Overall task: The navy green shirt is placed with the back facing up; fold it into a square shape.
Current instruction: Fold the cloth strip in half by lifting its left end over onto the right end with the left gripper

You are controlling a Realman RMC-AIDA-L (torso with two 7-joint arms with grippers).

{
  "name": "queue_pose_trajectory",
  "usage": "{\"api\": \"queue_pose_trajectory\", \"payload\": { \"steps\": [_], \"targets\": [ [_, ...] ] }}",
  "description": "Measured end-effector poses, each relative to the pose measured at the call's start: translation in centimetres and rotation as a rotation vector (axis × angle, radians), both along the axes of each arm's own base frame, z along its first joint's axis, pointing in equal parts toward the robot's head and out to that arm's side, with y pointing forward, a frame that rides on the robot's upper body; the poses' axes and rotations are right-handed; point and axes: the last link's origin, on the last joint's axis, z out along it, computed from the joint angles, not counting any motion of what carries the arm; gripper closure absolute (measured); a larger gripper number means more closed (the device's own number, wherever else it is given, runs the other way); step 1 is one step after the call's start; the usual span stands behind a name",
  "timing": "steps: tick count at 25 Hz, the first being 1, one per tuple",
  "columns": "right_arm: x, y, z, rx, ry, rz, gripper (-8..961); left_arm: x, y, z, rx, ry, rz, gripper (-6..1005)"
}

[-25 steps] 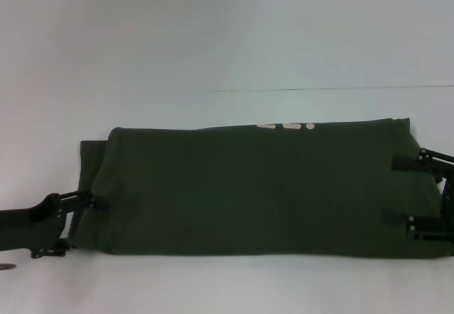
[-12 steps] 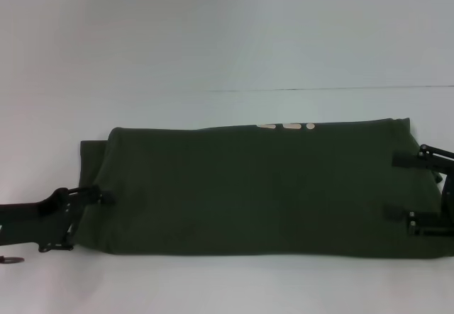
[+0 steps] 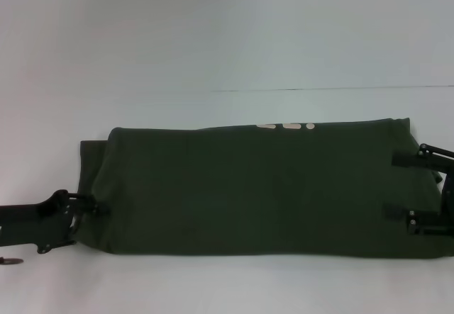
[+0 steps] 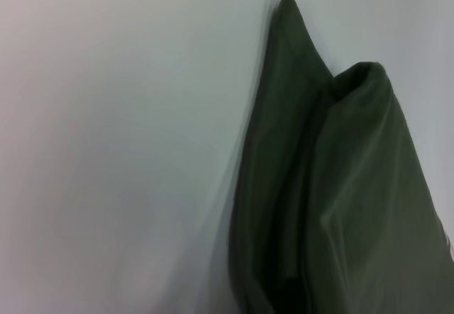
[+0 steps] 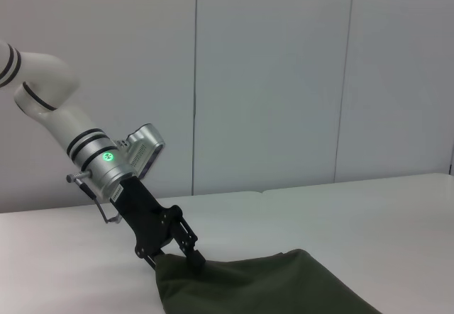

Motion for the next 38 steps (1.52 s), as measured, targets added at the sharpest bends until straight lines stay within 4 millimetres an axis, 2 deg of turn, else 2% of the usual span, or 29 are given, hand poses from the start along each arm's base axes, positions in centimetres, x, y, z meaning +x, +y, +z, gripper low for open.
{"api": "queue_pose_trajectory", "payload": {
  "steps": [4, 9, 18, 23, 34, 38],
  "targets": [
    [-0.02, 0.02, 0.0, 0.0, 0.0, 0.001, 53, 0.05, 0.0, -0.09, -0.01, 0.006, -0.002, 405],
    [-0.04, 0.0, -0.06, -0.001, 0.001, 0.001, 53, 0.17, 0.06, -0.19, -0.018, 0.009, -0.004, 581],
    [-0.13, -0.18, -0.24, -0.018, -0.006, 0.016, 54, 0.29, 0.25, -0.43, -0.06, 0.055, -0.008, 603],
    [-0.18, -0.31, -0.27, -0.042, -0.026, 0.032, 54, 0.66, 0.6, -0.38, -0.061, 0.056, -0.021, 818],
    [-0.16, -0.28, -0.16, -0.049, -0.036, 0.036, 55, 0.85, 0.85, -0.21, -0.056, 0.055, -0.027, 975],
    [-0.15, -0.19, -0.17, -0.046, -0.039, 0.034, 55, 0.84, 0.99, 0.2, -0.048, 0.067, -0.042, 975]
  ]
}}
